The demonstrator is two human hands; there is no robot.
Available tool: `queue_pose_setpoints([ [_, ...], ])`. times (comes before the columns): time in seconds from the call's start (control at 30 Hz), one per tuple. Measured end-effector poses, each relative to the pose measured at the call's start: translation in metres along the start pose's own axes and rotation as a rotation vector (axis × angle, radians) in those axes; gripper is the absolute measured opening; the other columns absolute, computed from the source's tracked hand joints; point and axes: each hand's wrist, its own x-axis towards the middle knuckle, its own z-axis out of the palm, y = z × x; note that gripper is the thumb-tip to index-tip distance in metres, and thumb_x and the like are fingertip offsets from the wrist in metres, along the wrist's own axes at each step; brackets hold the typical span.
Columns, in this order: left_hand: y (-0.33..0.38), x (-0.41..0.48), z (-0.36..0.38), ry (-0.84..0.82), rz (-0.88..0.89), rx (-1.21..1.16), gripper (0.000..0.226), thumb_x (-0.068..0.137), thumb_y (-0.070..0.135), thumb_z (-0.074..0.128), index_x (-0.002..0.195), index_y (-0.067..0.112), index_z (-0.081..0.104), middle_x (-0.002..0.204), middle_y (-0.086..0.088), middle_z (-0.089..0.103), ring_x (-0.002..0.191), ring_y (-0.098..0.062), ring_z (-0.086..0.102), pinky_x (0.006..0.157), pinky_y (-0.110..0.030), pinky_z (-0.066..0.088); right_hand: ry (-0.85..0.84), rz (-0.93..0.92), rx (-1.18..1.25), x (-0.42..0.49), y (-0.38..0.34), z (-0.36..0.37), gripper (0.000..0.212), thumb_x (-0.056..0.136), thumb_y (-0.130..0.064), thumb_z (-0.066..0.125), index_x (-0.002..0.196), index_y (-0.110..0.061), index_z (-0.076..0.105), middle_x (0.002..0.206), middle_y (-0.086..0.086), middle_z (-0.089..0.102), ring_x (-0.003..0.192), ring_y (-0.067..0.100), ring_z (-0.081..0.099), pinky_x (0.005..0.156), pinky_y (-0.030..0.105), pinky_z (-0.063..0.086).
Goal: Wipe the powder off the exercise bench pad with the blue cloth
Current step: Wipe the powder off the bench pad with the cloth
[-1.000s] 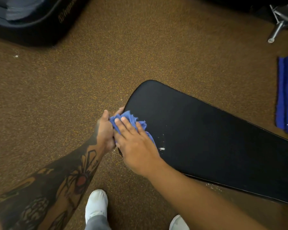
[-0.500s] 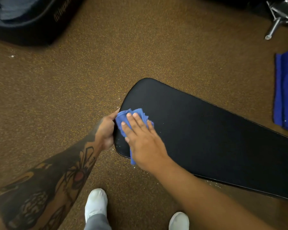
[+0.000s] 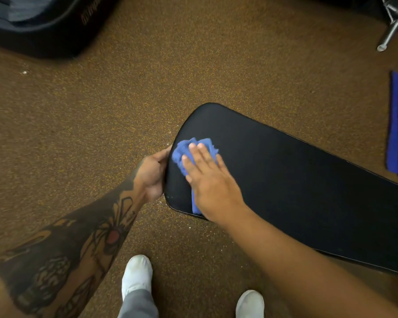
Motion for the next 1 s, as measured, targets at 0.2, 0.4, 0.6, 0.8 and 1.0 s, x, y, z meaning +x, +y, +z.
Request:
queue_pose_setpoints([
  [0.2, -0.002, 0.006, -0.008, 0.042, 0.051, -0.105, 0.058, 0.106, 0.044, 0.017, 0.136, 0.011, 0.055, 0.117, -0.013, 0.073, 0.105, -0.025, 0.071, 0.096, -0.037, 0.051, -0.061, -0.227, -0.008, -0.031, -0.03, 0.005, 0.059, 0.089, -0.02, 0.056, 0.147, -0.016, 0.042, 0.16, 0.008, 0.028, 0.15, 0.025, 0.018, 0.119, 0.048, 0.013],
  [0.4, -0.002, 0.006, -0.008, -0.004, 0.037, -0.095, 0.062, 0.105, 0.047, 0.014, 0.147, 0.014, 0.047, 0.143, -0.016, 0.058, 0.132, -0.032, 0.054, 0.112, -0.043, 0.039, -0.022, -0.212, -0.085, -0.031, 0.005, 0.001, 0.05, 0.094, -0.024, 0.042, 0.143, -0.016, 0.047, 0.156, 0.008, 0.038, 0.146, 0.025, 0.031, 0.116, 0.048, 0.029],
  [0.6, -0.001, 0.001, -0.008, 0.067, 0.043, -0.12, 0.064, 0.105, 0.051, 0.017, 0.145, 0.011, 0.048, 0.125, -0.018, 0.068, 0.104, -0.028, 0.071, 0.083, -0.037, 0.055, 0.012, -0.037, 0.025, -0.009, -0.043, 0.007, 0.049, 0.095, -0.024, 0.049, 0.143, -0.014, 0.048, 0.158, 0.009, 0.033, 0.149, 0.025, 0.023, 0.118, 0.047, 0.016],
  [0.8, -0.003, -0.002, -0.004, 0.059, 0.06, -0.102, 0.064, 0.105, 0.053, 0.016, 0.143, 0.014, 0.051, 0.134, -0.018, 0.064, 0.124, -0.034, 0.061, 0.103, -0.043, 0.047, -0.081, -0.158, -0.062, -0.041, -0.029, 0.008, 0.065, 0.089, -0.025, 0.062, 0.149, -0.017, 0.038, 0.16, 0.009, 0.028, 0.15, 0.026, 0.02, 0.119, 0.048, 0.019],
  [1.0, -0.007, -0.003, 0.006, 0.043, 0.115, 0.022, 0.063, 0.107, 0.048, 0.014, 0.139, 0.014, 0.056, 0.135, -0.01, 0.066, 0.126, -0.026, 0.061, 0.111, -0.043, 0.042, -0.033, 0.357, 0.125, 0.004, -0.008, -0.007, 0.049, 0.104, -0.023, 0.031, 0.152, -0.013, 0.032, 0.163, 0.012, 0.016, 0.151, 0.028, 0.01, 0.119, 0.051, 0.016],
])
